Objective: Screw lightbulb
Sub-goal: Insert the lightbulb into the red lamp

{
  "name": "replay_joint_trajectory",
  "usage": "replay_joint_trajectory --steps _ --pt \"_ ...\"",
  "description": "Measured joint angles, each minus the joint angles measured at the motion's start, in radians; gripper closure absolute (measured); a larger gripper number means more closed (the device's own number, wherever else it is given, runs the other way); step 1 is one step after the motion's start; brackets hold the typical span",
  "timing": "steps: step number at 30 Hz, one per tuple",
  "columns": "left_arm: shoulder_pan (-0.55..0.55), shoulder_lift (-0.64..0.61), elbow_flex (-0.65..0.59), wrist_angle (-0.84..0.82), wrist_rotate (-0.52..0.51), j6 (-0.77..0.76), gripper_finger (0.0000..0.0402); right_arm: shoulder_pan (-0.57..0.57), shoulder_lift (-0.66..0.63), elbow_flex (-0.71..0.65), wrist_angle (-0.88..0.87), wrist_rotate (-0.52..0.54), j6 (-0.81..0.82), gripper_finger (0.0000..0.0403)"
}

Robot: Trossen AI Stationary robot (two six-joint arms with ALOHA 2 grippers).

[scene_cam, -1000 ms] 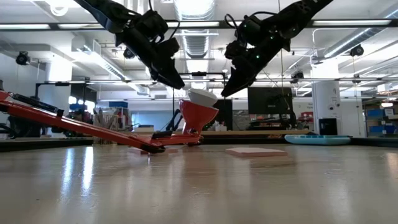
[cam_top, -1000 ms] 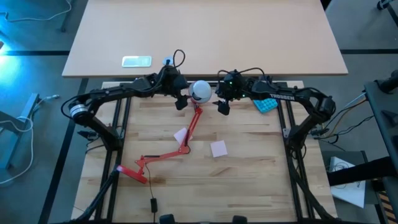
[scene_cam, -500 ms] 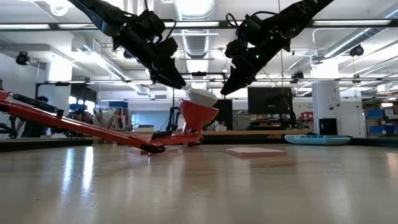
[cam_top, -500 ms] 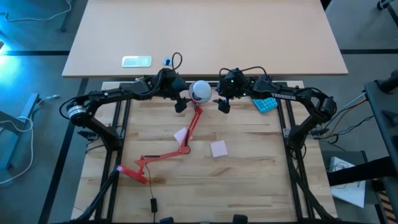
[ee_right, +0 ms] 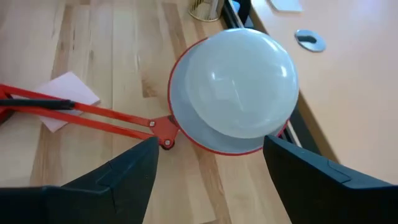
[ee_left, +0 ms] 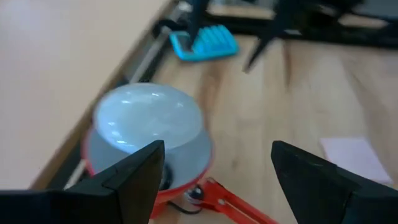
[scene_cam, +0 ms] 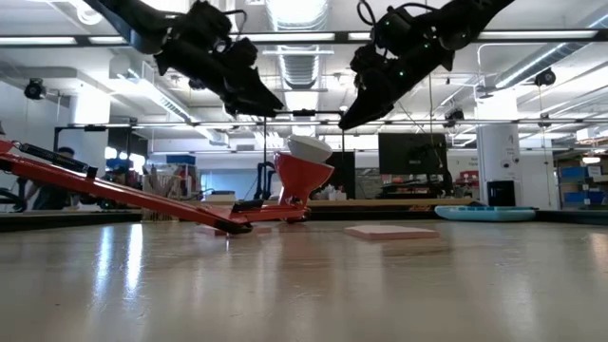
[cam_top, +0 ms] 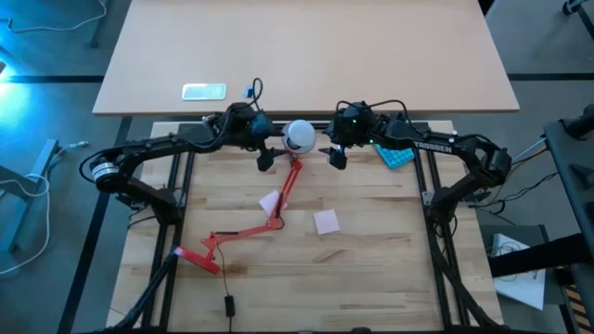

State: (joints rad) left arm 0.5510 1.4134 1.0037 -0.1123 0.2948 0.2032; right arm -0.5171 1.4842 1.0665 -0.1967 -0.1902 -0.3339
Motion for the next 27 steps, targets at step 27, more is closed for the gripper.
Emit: replay_joint_trajectory --steps 27 --pt "-0.027 -0.154 -0.300 0.388 -0.075 -0.073 0.0116 -0.007 0.037 -0.054 0.066 0.008 -0.007 0.0127"
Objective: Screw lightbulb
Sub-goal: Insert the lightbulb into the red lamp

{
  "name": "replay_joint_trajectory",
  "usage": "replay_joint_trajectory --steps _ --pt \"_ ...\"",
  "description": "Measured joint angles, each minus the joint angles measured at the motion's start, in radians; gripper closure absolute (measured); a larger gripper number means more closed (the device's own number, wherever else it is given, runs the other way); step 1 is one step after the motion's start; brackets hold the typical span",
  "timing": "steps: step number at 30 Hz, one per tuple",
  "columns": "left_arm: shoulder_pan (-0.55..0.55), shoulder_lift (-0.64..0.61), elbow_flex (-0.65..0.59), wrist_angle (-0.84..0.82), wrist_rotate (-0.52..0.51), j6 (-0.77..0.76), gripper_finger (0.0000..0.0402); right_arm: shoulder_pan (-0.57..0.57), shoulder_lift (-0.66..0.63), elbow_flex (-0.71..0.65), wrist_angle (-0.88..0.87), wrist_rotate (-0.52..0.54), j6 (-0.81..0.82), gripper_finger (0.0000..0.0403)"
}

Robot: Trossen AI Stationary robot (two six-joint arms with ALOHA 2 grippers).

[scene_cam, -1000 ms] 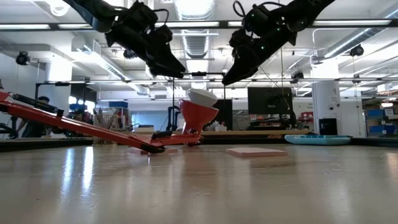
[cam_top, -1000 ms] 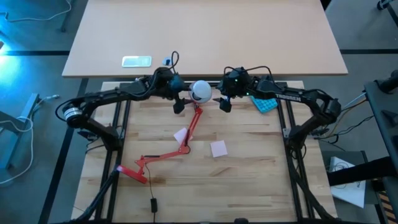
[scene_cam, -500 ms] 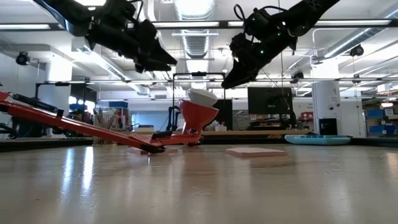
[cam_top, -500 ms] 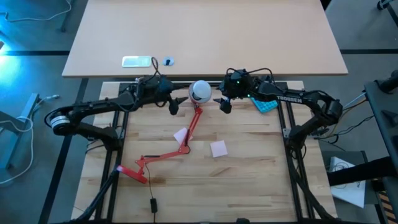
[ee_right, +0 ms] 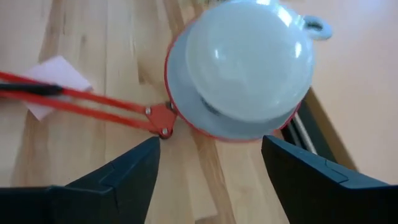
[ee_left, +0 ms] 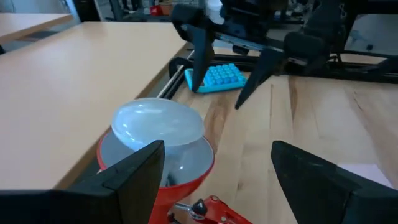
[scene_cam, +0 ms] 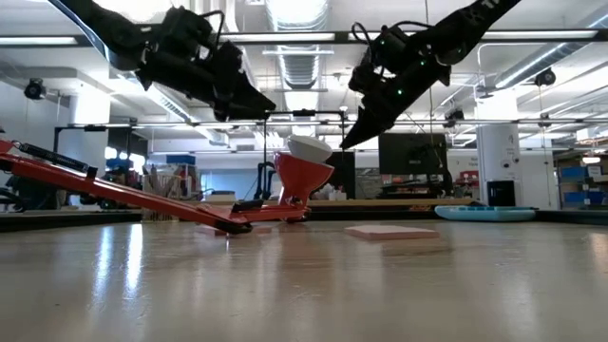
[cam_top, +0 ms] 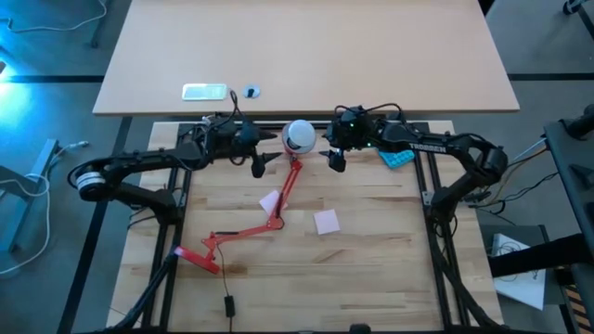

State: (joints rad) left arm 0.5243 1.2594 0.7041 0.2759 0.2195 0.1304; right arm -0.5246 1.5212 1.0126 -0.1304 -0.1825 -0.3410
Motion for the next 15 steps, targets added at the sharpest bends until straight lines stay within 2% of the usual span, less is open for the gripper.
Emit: replay_joint_trajectory --steps 5,10,15 --pt "0.009 0.068 0.003 0.052 -0.041 -0.036 0.0116 -0.031 0.039 0.000 0.000 -0.001 -0.053 0.0138" --pt "0.011 0.135 0.049 0.048 -0.045 -0.015 0.0116 -0.109 0.065 0.000 0.009 -0.002 -0.118 0.0146" --pt "0.026 0.148 0.082 0.046 -0.046 -0.020 0.0116 -0.177 0.085 0.002 0.009 -0.052 -0.163 0.0148"
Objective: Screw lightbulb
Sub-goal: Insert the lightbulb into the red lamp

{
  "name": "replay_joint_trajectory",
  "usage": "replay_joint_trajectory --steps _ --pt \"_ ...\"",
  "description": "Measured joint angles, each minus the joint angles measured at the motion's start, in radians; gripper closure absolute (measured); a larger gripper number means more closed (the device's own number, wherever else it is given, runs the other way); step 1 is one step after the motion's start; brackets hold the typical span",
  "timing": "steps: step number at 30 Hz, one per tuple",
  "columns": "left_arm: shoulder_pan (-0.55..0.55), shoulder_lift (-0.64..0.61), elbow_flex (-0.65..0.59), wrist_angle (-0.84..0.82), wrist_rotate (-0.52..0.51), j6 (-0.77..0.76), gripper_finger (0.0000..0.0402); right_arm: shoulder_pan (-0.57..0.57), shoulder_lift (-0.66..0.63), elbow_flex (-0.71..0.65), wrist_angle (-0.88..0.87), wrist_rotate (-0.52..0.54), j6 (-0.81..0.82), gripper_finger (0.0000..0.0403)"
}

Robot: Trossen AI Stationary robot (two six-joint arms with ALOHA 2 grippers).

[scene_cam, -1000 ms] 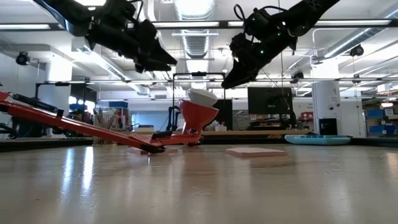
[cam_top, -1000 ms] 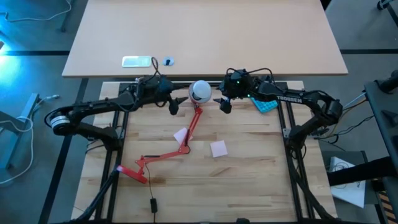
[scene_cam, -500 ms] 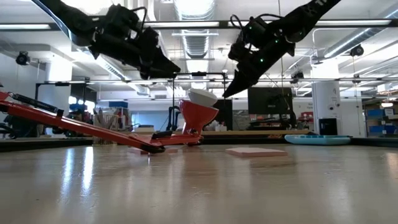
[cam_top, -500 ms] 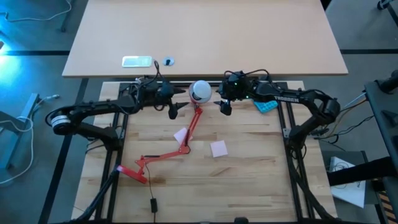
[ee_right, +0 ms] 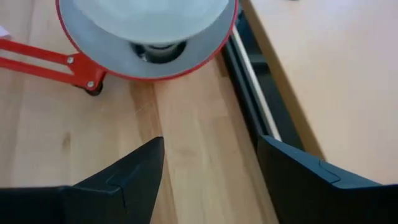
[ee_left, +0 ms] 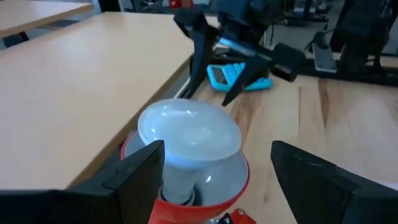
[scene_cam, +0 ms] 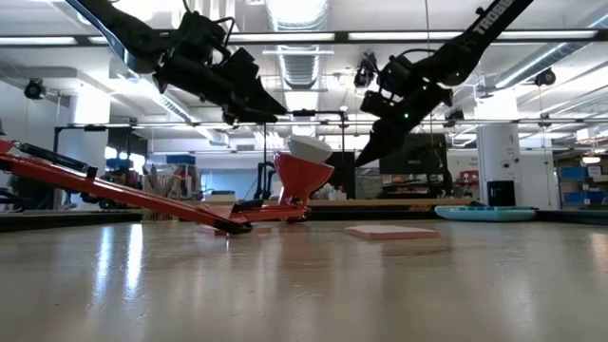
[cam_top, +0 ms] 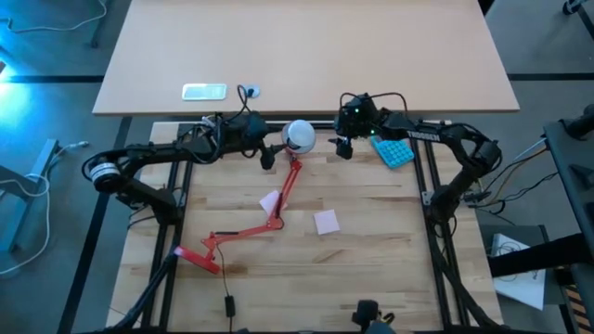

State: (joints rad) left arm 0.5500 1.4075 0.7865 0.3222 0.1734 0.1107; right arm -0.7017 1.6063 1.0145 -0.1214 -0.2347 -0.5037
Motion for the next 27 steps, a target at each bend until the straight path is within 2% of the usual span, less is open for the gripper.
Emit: replay_joint_trajectory --steps 6,13,19,27 --pt "0.008 -0.008 0.003 -0.002 -0.008 -0.038 0.0116 -0.010 0.044 0.002 0.084 -0.031 -0.056 0.0144" --pt "0.008 0.002 0.001 -0.018 -0.007 -0.018 0.0116 -0.008 0.061 0.055 0.076 -0.084 -0.083 0.0154" --pt "0.003 0.032 0.000 -0.050 -0.008 -0.011 0.0116 0.004 0.059 0.060 0.072 -0.090 -0.141 0.0164" --pt "0.010 0.071 -0.002 -0.023 -0.080 0.018 0.0116 0.016 0.059 0.061 0.125 -0.081 -0.170 0.0213"
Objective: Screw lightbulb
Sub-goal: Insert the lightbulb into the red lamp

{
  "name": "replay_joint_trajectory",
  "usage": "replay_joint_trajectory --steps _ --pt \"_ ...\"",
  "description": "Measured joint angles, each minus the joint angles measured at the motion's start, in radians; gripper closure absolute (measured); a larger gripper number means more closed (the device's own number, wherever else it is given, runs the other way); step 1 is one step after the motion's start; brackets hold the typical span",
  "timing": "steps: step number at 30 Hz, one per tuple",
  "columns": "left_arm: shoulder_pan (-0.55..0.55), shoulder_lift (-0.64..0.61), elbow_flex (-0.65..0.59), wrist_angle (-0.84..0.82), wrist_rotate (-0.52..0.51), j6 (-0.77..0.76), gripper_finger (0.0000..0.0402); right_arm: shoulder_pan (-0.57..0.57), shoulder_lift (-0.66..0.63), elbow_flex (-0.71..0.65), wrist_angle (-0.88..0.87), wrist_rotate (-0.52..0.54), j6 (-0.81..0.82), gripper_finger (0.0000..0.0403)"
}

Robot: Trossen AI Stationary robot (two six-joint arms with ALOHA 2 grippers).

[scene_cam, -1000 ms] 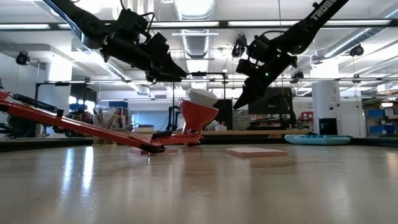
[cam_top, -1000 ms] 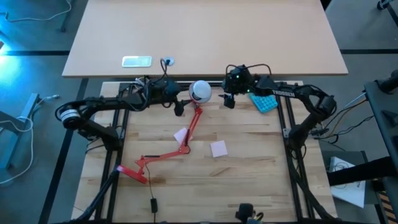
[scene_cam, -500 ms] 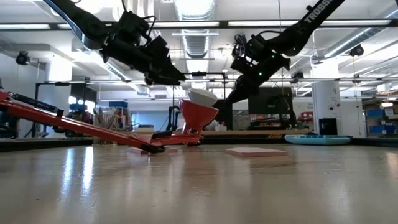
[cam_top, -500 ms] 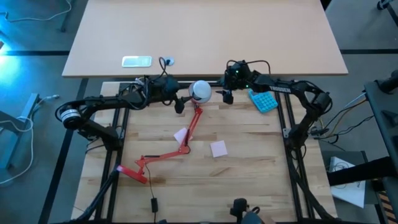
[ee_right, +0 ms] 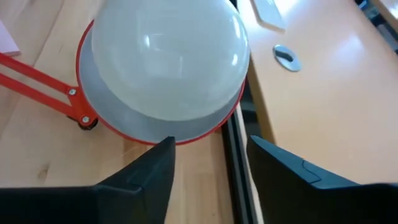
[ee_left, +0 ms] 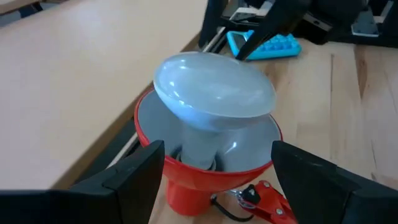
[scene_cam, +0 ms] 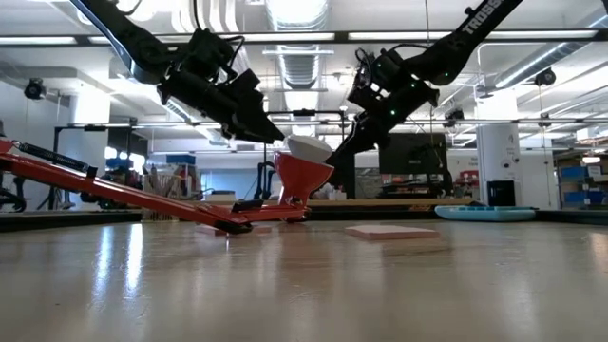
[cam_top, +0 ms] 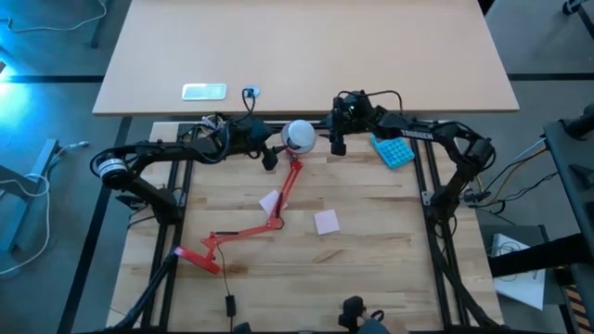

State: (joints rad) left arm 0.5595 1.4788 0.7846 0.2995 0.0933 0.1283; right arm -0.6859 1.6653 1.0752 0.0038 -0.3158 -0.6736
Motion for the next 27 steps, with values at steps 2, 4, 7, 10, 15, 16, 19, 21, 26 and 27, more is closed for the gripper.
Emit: replay_joint_trajectory --steps 2,4,7,10,15,16,19,21,26,27 --pt "0.001 0.000 0.000 0.004 0.000 0.009 0.0116 0.001 0.005 0.001 0.003 0.000 0.011 0.0229" --pt "0.002 0.000 0.000 0.006 -0.001 0.013 0.0116 -0.001 0.018 0.001 0.008 0.002 0.033 0.0245" --pt "0.001 0.001 0.000 0.007 -0.011 0.013 0.0117 -0.001 0.040 0.001 0.041 0.004 0.103 0.0270" --pt "0.001 0.006 0.000 0.012 -0.018 0.009 0.0123 0.001 0.054 0.001 0.057 0.043 0.157 0.0296" --pt "0.000 0.008 0.000 0.026 -0.019 0.004 0.0137 -0.001 0.050 0.001 0.092 0.154 0.243 0.0338" --pt "0.000 0.008 0.000 0.027 -0.018 0.003 0.0139 -0.002 0.048 0.001 0.094 0.149 0.248 0.0345" --pt "0.000 0.009 0.000 0.050 -0.027 0.003 0.0142 0.004 0.045 0.001 0.101 0.104 0.247 0.0365" --pt "0.000 0.009 0.000 0.071 -0.040 0.001 0.0143 0.005 0.046 0.001 0.110 0.104 0.260 0.0377" --pt "0.001 0.009 0.000 0.099 -0.068 -0.020 0.0143 0.005 0.050 0.007 0.116 0.098 0.303 0.0400" --pt "0.001 0.009 0.000 0.093 -0.069 -0.025 0.0143 0.005 0.050 0.010 0.117 0.097 0.305 0.0401"
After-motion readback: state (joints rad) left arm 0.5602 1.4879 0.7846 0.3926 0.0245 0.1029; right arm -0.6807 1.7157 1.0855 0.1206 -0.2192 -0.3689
